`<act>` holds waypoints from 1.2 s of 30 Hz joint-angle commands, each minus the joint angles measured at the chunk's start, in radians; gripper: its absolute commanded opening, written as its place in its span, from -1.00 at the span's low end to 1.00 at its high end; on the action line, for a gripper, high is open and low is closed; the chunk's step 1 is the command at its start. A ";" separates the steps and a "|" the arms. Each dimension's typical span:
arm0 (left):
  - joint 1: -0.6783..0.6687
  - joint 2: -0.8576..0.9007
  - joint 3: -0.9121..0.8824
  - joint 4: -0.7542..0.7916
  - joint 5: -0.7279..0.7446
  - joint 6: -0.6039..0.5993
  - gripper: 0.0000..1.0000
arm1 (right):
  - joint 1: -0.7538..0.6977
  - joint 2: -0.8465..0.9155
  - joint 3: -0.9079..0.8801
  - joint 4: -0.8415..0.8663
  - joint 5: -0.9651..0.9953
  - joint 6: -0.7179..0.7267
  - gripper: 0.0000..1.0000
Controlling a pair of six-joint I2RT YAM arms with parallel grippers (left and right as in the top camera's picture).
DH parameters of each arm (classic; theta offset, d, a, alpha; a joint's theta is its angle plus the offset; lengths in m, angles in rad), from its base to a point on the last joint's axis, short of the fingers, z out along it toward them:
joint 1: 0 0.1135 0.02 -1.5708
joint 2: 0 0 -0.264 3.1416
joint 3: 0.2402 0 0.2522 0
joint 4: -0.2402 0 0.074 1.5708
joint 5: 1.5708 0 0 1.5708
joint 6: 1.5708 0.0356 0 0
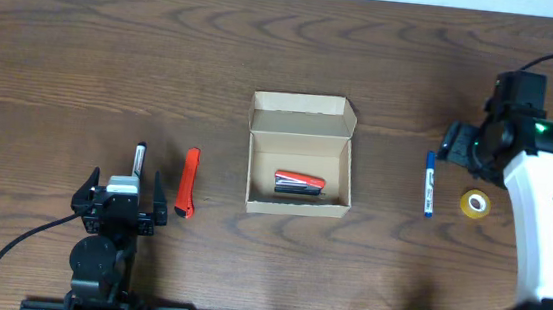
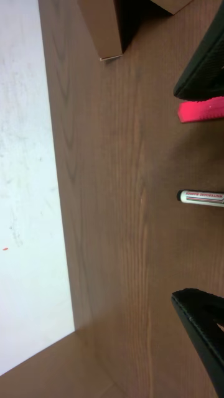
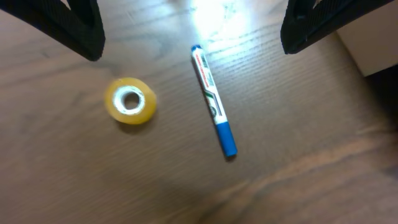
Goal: Pack container
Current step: 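Move right gripper to the blue marker and grasp it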
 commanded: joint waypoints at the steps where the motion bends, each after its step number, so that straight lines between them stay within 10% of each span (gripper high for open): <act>1: -0.001 -0.007 -0.029 -0.009 0.004 0.017 0.91 | -0.006 0.100 -0.040 0.035 -0.069 -0.078 0.64; 28: -0.001 -0.007 -0.029 -0.009 0.004 0.017 0.91 | -0.004 0.394 -0.178 0.224 -0.113 -0.216 0.56; 34: -0.001 -0.007 -0.028 -0.009 0.004 0.017 0.91 | -0.004 0.394 -0.238 0.272 -0.131 -0.215 0.38; 36: -0.001 -0.007 -0.029 -0.009 0.004 0.017 0.91 | -0.004 0.394 -0.261 0.289 -0.131 -0.215 -0.03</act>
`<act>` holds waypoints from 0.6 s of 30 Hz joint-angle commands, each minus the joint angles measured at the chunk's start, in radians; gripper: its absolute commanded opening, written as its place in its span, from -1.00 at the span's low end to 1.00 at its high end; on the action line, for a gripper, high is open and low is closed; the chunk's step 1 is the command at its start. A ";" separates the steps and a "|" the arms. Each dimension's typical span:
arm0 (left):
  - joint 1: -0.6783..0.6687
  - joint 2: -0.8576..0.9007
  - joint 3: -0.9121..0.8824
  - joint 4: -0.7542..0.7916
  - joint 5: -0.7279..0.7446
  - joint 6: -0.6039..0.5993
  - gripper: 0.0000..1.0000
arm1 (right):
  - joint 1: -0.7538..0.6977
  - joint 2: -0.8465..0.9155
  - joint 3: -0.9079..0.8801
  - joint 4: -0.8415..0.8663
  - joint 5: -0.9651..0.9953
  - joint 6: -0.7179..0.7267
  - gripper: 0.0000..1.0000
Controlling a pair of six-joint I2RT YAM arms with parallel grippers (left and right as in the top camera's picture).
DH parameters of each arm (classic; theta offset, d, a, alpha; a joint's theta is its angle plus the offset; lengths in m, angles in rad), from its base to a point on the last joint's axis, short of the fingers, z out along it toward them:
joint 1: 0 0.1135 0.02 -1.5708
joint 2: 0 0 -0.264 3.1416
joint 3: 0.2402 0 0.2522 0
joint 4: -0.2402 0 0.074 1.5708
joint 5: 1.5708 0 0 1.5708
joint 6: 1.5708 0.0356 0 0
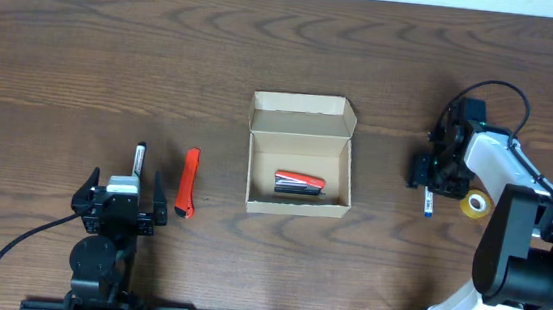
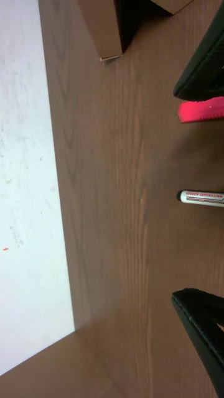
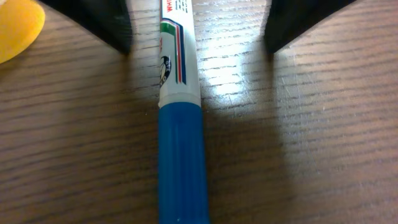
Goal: Pack container
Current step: 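Move right gripper to the blue marker and grasp it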
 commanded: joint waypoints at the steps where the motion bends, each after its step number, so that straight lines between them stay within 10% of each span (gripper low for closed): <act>1: -0.001 -0.007 -0.029 -0.008 0.004 0.018 0.91 | -0.004 0.039 -0.069 0.022 -0.012 -0.006 -0.20; 6: -0.001 -0.007 -0.029 -0.008 0.004 0.018 0.91 | -0.004 0.039 -0.080 0.035 -0.013 -0.006 -0.94; 18: -0.001 -0.007 -0.029 -0.008 0.004 0.018 0.91 | 0.014 0.002 -0.035 0.046 -0.158 -0.064 -0.97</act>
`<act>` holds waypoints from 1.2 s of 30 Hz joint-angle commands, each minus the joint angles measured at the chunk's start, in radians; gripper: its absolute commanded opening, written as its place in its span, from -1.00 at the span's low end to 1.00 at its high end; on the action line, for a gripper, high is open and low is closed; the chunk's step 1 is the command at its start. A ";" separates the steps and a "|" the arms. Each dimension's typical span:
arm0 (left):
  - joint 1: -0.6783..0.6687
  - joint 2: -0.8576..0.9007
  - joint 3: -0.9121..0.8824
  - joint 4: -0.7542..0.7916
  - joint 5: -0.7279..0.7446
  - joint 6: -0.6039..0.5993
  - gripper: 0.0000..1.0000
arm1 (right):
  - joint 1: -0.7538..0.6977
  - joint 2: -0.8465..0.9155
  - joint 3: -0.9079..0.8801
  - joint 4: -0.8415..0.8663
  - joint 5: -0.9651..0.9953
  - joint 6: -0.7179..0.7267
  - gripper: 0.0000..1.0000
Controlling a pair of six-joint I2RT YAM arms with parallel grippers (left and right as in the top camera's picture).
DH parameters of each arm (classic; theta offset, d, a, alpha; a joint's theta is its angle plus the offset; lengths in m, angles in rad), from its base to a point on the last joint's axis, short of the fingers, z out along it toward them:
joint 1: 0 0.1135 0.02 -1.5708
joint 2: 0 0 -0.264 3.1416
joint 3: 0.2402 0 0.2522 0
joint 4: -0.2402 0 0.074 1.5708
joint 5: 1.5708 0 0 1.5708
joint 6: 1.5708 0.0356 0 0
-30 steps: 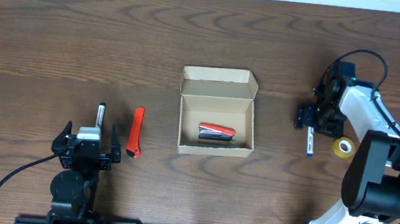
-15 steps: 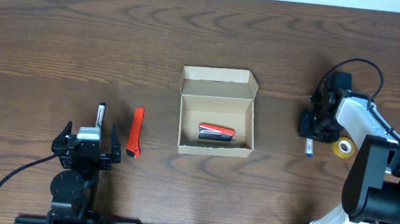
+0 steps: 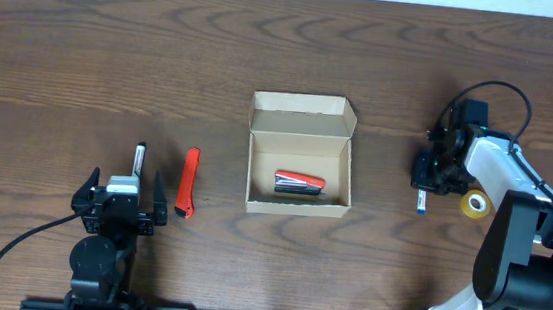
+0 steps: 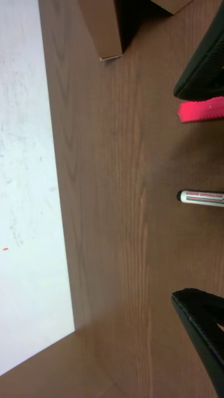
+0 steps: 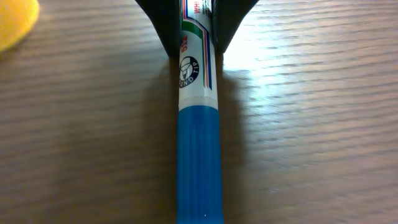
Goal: Pack container
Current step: 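Move right gripper to the blue marker and grasp it, then carry the blue marker into the box and release it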
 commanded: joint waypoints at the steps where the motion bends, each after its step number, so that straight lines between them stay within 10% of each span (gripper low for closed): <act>1: -0.001 -0.007 -0.028 -0.008 0.004 0.018 0.91 | 0.020 0.012 0.008 -0.002 -0.142 -0.051 -0.97; 10: -0.001 -0.007 -0.028 -0.008 0.004 0.018 0.91 | 0.229 -0.267 0.171 -0.007 -0.228 -0.232 -0.97; 23: -0.001 -0.007 -0.029 -0.008 0.004 0.018 0.91 | 0.678 -0.325 0.220 -0.185 -0.273 -0.996 -0.98; 36: -0.001 -0.007 -0.028 -0.008 0.004 0.018 0.91 | 0.671 -0.167 0.220 -0.175 -0.222 -1.097 -0.98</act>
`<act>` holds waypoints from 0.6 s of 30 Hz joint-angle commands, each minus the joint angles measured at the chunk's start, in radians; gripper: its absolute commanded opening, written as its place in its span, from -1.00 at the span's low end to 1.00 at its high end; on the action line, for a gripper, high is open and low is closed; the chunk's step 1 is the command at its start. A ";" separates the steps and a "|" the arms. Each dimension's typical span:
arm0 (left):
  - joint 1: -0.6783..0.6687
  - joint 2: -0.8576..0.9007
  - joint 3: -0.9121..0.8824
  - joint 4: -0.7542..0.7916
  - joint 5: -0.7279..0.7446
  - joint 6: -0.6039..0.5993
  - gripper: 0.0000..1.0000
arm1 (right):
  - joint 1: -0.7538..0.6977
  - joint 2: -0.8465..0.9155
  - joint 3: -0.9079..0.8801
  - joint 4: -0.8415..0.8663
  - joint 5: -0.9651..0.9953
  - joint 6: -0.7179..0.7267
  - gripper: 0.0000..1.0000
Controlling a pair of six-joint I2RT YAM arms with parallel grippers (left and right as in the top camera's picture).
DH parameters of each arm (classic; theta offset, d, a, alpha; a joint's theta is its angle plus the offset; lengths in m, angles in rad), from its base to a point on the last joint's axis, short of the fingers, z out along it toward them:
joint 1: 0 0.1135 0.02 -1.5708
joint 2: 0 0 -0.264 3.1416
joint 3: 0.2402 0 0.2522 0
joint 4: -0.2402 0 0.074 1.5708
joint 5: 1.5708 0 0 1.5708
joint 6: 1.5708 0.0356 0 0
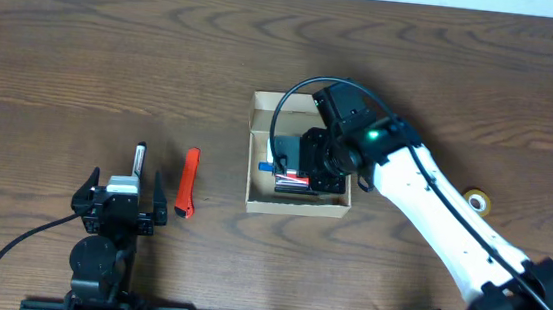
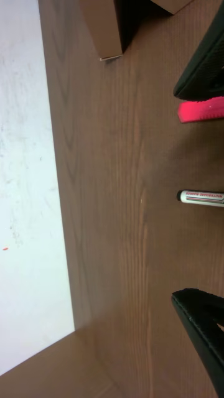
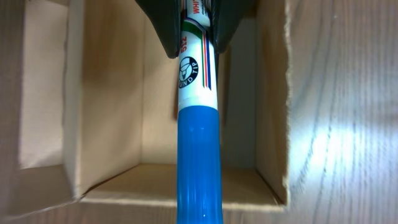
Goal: Pack container
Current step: 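Carry the blue marker into the box and release it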
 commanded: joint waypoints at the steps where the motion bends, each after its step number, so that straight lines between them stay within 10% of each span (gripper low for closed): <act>1: -0.001 -0.007 -0.029 -0.008 0.004 0.017 0.91 | -0.008 0.051 -0.003 0.005 0.040 -0.046 -0.98; 18: -0.001 -0.007 -0.029 -0.008 0.004 0.017 0.91 | -0.021 0.229 -0.004 0.066 0.143 -0.008 -0.97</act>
